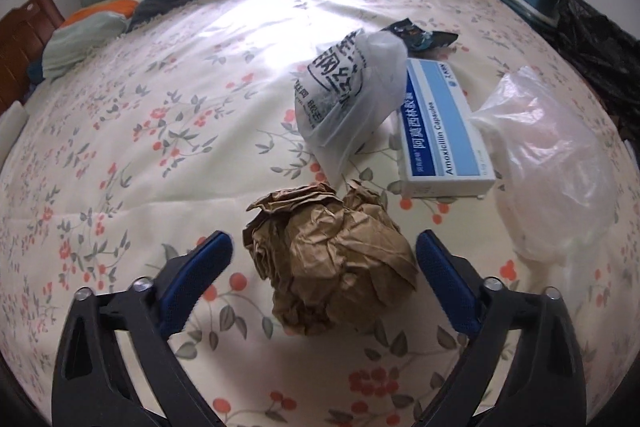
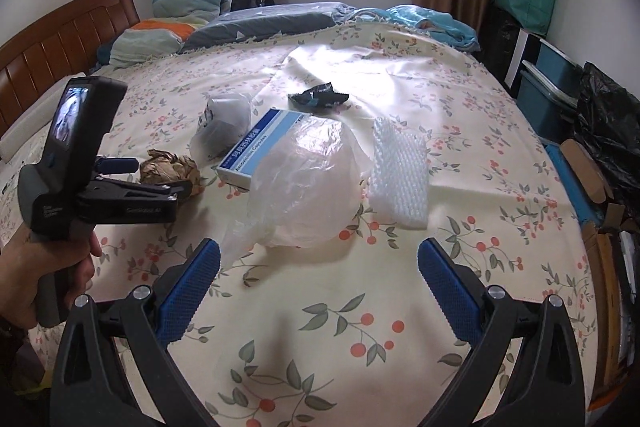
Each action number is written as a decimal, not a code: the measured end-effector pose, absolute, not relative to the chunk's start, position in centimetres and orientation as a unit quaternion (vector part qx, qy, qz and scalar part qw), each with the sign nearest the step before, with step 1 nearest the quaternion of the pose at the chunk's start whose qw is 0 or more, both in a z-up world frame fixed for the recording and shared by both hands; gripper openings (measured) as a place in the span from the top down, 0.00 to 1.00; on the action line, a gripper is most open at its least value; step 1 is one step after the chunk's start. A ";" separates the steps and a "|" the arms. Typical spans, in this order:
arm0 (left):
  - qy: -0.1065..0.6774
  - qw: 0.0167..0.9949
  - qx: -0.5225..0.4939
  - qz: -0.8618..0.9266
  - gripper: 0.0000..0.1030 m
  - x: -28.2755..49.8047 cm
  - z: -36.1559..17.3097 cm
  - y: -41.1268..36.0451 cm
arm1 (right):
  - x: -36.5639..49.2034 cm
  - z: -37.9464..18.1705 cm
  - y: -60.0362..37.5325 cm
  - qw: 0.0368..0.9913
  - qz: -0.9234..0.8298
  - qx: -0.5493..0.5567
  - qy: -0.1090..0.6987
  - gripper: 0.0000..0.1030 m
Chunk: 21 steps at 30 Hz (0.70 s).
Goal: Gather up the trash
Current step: 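Grasp the crumpled brown paper with the left tool while the right tool grasps the clear plastic bag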
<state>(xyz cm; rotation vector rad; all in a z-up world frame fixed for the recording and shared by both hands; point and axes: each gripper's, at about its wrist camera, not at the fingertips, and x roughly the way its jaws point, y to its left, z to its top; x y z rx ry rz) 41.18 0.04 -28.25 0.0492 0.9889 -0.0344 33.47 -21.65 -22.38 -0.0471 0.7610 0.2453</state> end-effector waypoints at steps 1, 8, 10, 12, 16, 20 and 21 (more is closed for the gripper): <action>0.479 0.877 0.022 -0.017 0.27 41.4 -28.6 0.1 | 33.8 -22.5 -21.5 0.921 0.120 -0.023 0.371 0.05; 0.467 0.883 0.041 -0.026 0.31 41.0 -28.9 -0.1 | 36.7 -23.1 -19.6 0.920 0.121 -0.027 0.371 0.05; 0.467 0.883 0.037 -0.027 0.31 41.0 -28.9 0.0 | 37.8 -23.3 -18.9 0.920 0.119 -0.027 0.373 0.05; 0.467 0.883 0.035 -0.027 0.31 41.0 -28.9 0.1 | 38.9 -23.7 -18.3 0.919 0.115 -0.030 0.375 0.05; 0.465 0.884 0.038 -0.025 0.30 40.9 -28.9 0.0 | 40.8 -24.8 -17.5 0.916 0.103 -0.036 0.385 0.05; 0.464 0.885 0.037 -0.025 0.30 40.9 -28.9 0.0 | 41.9 -25.9 -17.2 0.913 0.094 -0.042 0.395 0.05; 0.464 0.885 0.038 -0.025 0.30 40.9 -29.0 0.0 | 42.1 -26.1 -17.1 0.913 0.092 -0.042 0.396 0.05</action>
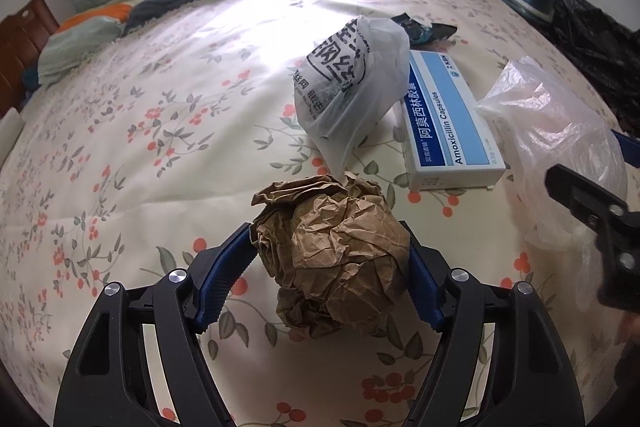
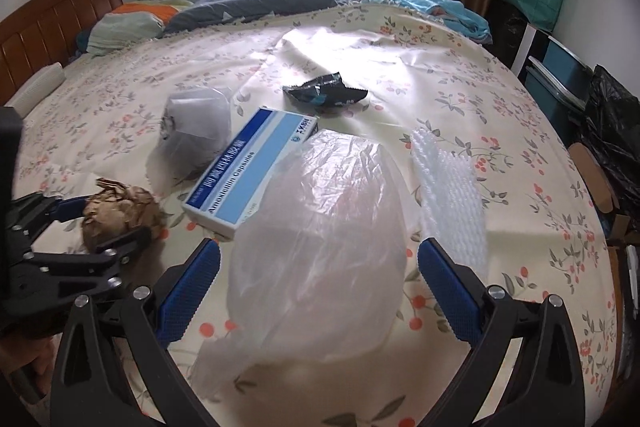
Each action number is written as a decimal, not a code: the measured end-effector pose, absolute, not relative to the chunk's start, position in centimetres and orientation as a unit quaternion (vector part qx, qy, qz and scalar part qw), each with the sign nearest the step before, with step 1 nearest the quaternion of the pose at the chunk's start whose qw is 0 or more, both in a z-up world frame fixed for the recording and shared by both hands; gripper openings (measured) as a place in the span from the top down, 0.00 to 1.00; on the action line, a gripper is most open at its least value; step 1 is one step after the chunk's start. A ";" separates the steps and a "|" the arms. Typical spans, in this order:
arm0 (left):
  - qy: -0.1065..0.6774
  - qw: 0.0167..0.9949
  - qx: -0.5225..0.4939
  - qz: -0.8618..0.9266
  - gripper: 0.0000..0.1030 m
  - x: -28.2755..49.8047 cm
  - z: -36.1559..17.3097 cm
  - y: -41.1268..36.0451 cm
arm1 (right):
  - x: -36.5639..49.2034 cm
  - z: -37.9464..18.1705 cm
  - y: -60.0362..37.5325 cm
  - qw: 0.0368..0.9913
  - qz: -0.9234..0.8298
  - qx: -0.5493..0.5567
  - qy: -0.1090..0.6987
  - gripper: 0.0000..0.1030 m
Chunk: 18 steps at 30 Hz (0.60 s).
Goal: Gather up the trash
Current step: 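Grasp the crumpled brown paper with the left tool while the right tool grasps the clear plastic bag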
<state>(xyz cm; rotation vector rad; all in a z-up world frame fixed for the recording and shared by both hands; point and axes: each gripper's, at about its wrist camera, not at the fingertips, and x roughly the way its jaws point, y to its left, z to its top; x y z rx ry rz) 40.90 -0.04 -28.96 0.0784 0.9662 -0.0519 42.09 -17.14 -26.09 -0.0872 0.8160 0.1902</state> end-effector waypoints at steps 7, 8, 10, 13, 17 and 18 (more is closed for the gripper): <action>0.464 0.885 0.039 -0.025 0.29 41.0 -29.1 0.0 | 42.9 -26.9 -16.8 0.910 0.097 -0.047 0.401 0.20; 0.464 0.885 0.039 -0.025 0.29 41.1 -29.2 0.0 | 43.0 -27.1 -16.9 0.908 0.102 -0.041 0.403 0.22; 0.461 0.886 0.039 -0.025 0.31 41.0 -29.2 0.0 | 42.9 -27.1 -17.0 0.909 0.109 -0.039 0.400 0.23; 0.457 0.889 0.037 -0.024 0.36 40.7 -28.9 0.1 | 42.0 -26.5 -17.2 0.913 0.121 -0.034 0.388 0.25; 0.456 0.889 0.038 -0.028 0.37 39.8 -28.6 0.0 | 40.2 -25.1 -17.4 0.916 0.137 -0.032 0.375 0.25; 0.456 0.889 0.038 -0.029 0.37 39.5 -28.5 -0.1 | 39.8 -24.8 -17.5 0.917 0.139 -0.030 0.373 0.25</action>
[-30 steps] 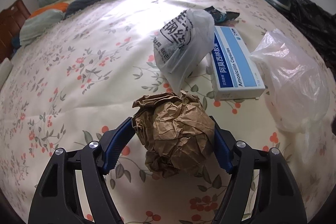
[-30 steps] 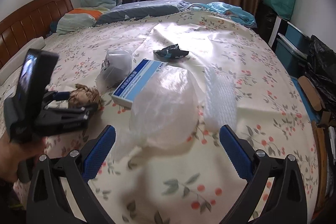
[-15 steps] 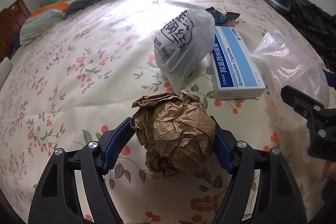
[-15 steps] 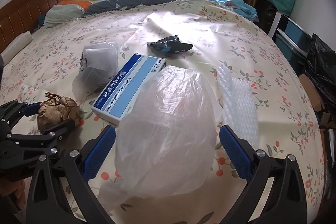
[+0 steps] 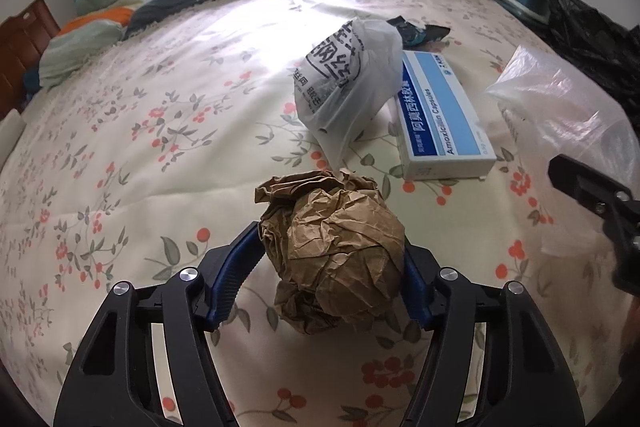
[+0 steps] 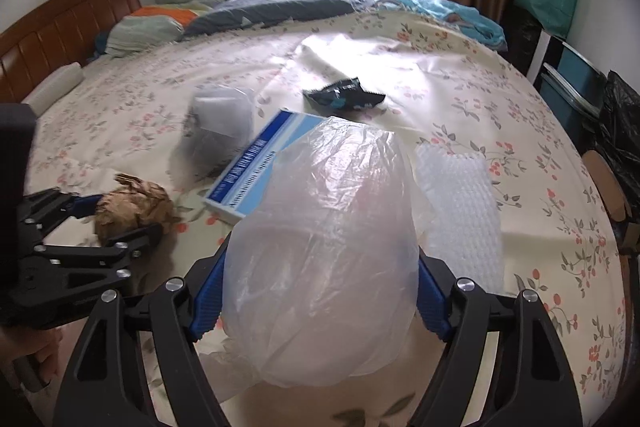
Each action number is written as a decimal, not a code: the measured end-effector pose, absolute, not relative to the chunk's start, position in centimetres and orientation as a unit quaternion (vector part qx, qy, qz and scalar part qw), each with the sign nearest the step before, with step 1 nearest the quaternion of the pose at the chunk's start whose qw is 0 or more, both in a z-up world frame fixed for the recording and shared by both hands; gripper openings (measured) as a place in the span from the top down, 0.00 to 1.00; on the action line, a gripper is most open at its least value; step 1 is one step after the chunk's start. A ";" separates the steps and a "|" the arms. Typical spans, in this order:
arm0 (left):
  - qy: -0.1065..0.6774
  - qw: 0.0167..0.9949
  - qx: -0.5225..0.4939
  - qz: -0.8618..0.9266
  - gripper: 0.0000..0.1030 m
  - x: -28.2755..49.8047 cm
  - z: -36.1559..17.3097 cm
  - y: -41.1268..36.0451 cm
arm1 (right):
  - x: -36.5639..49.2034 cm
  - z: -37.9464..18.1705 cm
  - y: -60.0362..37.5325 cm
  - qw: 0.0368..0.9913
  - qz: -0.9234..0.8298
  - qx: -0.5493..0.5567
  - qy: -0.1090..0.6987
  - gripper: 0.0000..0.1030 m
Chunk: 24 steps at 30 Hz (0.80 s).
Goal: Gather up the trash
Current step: 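Grasp the crumpled brown paper with the left tool while the right tool grasps the clear plastic bag, then carry the paper and plastic bag down over the red bin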
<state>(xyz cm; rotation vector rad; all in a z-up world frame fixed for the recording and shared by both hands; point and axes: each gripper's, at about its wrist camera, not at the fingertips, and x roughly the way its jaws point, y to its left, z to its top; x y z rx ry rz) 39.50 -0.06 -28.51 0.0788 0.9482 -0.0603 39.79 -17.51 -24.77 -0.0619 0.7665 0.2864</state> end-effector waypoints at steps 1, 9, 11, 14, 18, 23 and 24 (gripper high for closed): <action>0.456 0.889 0.037 -0.029 0.37 39.2 -28.4 -0.1 | 39.3 -24.5 -17.6 0.917 0.142 -0.028 0.372 0.25; 0.445 0.894 0.035 -0.043 0.38 34.4 -25.8 -1.0 | 33.9 -21.9 -18.4 0.919 0.159 -0.019 0.361 0.25; 0.442 0.895 0.033 -0.047 0.38 33.1 -25.1 -1.1 | 32.4 -21.2 -18.7 0.919 0.162 -0.016 0.358 0.25; 0.436 0.898 0.034 -0.053 0.37 30.6 -23.7 -1.5 | 29.3 -20.0 -19.2 0.921 0.167 -0.013 0.350 0.25; 0.429 0.900 0.036 -0.063 0.37 26.6 -21.8 -1.8 | 25.7 -18.9 -20.0 0.923 0.173 -0.010 0.345 0.25; 0.422 0.903 0.038 -0.074 0.37 21.7 -20.2 -2.5 | 20.5 -17.6 -20.8 0.924 0.180 -0.012 0.338 0.25; 0.421 0.903 0.039 -0.077 0.37 20.6 -19.9 -2.7 | 19.6 -17.4 -20.9 0.924 0.181 -0.012 0.338 0.25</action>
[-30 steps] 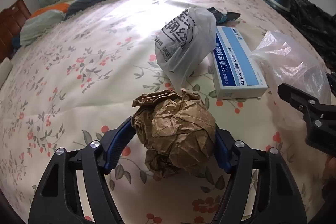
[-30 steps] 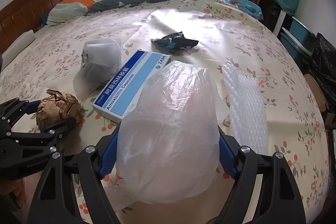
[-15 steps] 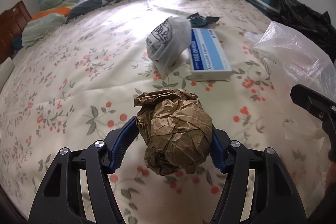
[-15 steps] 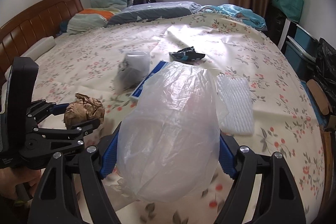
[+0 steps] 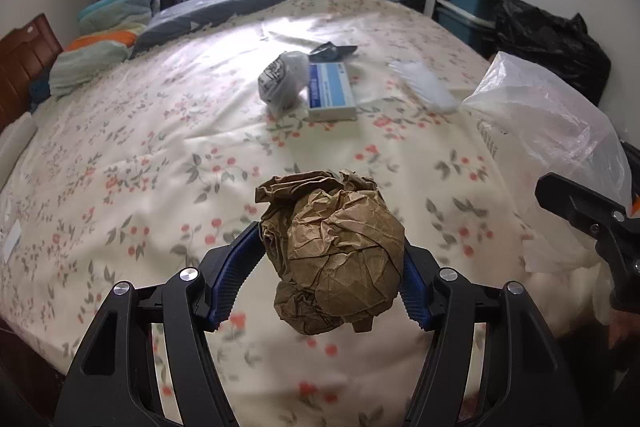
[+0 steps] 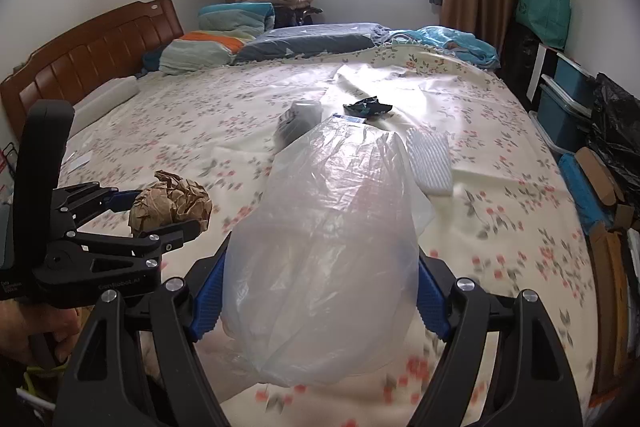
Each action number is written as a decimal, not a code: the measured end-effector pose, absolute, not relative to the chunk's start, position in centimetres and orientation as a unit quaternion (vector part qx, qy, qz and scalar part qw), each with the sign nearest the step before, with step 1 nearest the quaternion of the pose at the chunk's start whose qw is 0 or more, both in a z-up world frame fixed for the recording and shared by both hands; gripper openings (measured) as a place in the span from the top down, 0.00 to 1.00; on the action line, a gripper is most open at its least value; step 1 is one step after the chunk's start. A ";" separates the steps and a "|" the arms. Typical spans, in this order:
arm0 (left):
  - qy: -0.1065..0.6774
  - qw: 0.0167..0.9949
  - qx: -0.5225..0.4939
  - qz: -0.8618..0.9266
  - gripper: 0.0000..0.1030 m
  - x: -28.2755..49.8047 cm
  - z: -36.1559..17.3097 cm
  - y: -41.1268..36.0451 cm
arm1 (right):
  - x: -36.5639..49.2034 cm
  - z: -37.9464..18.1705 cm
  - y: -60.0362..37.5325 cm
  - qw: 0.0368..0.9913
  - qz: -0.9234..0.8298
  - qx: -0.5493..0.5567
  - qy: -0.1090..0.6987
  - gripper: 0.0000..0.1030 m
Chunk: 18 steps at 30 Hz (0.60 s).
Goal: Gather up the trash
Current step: 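Carry the paper and plastic bag down over the red bin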
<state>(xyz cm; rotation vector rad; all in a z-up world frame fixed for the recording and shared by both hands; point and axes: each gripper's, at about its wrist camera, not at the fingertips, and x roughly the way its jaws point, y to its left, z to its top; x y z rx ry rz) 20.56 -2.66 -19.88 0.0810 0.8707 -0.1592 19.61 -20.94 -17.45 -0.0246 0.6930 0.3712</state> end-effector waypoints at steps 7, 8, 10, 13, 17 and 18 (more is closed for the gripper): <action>0.422 0.900 0.045 -0.097 0.37 12.6 -18.9 -3.8 | 12.4 -16.9 -21.8 0.922 0.195 -0.017 0.335 0.25; 0.423 0.900 0.045 -0.099 0.37 11.7 -18.9 -3.9 | 11.4 -16.8 -21.8 0.921 0.197 -0.018 0.334 0.25; 0.426 0.897 0.048 -0.105 0.37 9.6 -18.8 -4.2 | 9.5 -16.9 -21.8 0.920 0.203 -0.020 0.336 0.25; 0.431 0.894 0.049 -0.111 0.37 6.6 -19.1 -4.4 | 6.8 -17.3 -21.8 0.917 0.210 -0.022 0.339 0.25; 0.442 0.888 0.049 -0.118 0.37 3.2 -19.8 -4.6 | 3.7 -18.4 -21.9 0.910 0.219 -0.019 0.351 0.25; 0.445 0.886 0.047 -0.120 0.37 2.3 -20.1 -4.6 | 2.9 -19.0 -22.0 0.908 0.221 -0.016 0.356 0.25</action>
